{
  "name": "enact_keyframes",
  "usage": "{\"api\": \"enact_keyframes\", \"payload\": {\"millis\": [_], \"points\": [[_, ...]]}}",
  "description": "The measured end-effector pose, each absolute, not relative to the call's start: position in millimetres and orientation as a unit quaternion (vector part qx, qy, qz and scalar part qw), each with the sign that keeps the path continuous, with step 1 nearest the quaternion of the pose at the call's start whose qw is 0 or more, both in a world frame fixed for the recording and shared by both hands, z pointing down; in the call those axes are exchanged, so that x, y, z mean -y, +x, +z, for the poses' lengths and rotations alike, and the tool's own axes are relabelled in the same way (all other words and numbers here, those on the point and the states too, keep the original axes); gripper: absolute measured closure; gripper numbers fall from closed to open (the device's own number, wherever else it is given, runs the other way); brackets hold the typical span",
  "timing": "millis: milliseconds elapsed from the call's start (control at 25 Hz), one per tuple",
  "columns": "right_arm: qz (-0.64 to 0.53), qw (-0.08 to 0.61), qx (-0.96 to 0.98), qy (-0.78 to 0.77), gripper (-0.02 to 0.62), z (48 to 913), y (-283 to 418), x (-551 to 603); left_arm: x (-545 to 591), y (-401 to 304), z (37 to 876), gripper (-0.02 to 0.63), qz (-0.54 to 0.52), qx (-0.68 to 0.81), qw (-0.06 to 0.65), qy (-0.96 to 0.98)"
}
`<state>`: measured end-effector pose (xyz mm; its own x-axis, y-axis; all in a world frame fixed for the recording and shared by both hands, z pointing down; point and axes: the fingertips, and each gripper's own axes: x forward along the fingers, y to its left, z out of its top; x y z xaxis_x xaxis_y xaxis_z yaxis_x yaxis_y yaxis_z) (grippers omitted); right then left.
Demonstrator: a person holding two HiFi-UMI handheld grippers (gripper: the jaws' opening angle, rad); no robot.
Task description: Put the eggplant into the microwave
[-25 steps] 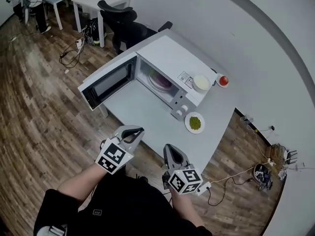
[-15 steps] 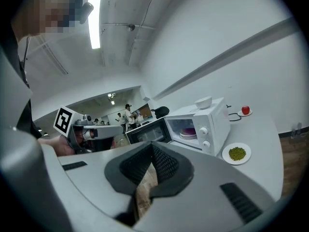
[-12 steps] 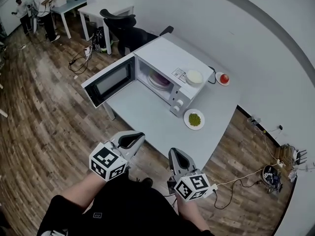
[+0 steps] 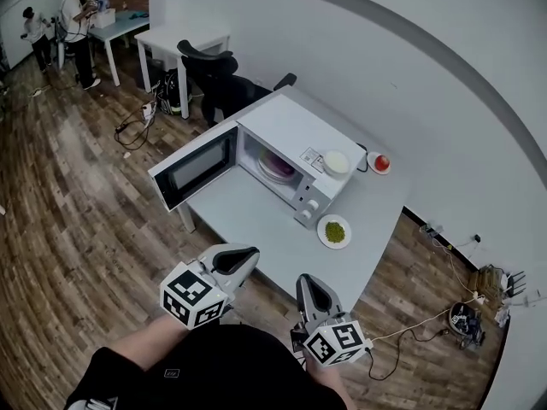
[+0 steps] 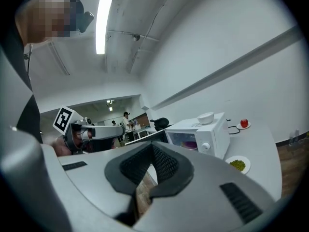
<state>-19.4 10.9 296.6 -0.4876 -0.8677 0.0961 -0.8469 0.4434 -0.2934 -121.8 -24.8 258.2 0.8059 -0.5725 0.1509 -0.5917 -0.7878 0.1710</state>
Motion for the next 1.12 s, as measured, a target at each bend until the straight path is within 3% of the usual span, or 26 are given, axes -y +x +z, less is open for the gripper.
{"api": "enact_keyframes", "payload": {"millis": [1120], "points": [[-0.128, -0.008, -0.855, -0.502, 0.581, 297, -33, -1, 32, -144, 275, 0.586, 0.055, 0.306, 0.133, 0.941]]}}
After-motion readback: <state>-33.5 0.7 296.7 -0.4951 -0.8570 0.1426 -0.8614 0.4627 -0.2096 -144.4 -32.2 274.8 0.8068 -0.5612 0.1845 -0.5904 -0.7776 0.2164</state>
